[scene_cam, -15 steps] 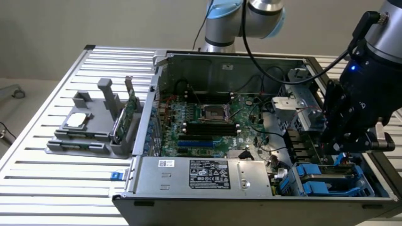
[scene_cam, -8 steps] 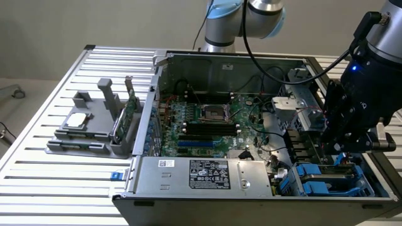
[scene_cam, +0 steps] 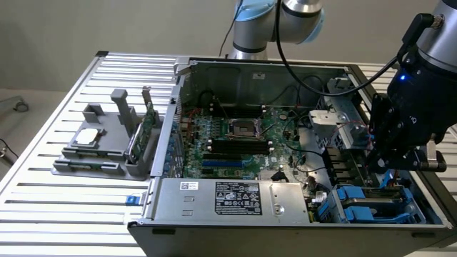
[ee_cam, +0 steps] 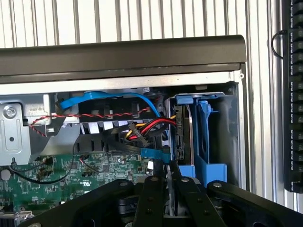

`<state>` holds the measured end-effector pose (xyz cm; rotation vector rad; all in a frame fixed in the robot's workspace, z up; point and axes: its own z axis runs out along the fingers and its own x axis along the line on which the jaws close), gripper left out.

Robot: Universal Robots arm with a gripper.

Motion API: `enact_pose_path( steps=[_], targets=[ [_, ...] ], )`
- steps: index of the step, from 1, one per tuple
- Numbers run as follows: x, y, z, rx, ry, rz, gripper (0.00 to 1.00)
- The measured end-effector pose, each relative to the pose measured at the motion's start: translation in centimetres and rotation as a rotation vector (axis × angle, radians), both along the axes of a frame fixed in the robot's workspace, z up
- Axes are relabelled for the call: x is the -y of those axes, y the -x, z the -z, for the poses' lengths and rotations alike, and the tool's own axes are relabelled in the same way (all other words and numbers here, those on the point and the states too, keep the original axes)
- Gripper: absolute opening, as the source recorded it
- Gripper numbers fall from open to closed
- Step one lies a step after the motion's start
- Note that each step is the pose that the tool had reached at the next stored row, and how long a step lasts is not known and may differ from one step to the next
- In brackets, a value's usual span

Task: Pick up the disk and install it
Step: 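Insert the second disk wire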

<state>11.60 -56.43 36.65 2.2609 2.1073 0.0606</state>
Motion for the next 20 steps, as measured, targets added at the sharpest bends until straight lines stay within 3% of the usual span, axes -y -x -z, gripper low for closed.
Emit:
enact_pose_path(
  steps=[6,9,14,17,20],
  targets=[
    [0.1,0.0,0.01,0.0,-0.0014,0.0,0.16],
    [0.54,0.0,0.1,0.0,-0.0031,0.0,0.16],
    [1.14,0.1,0.72,0.0,-0.0139,-0.008,0.16],
    [1.25,0.2,1.18,-0.0001,-0.0198,-0.027,0.16],
    [1.27,0.2,1.45,-0.0004,-0.0218,-0.054,0.16]
  ],
)
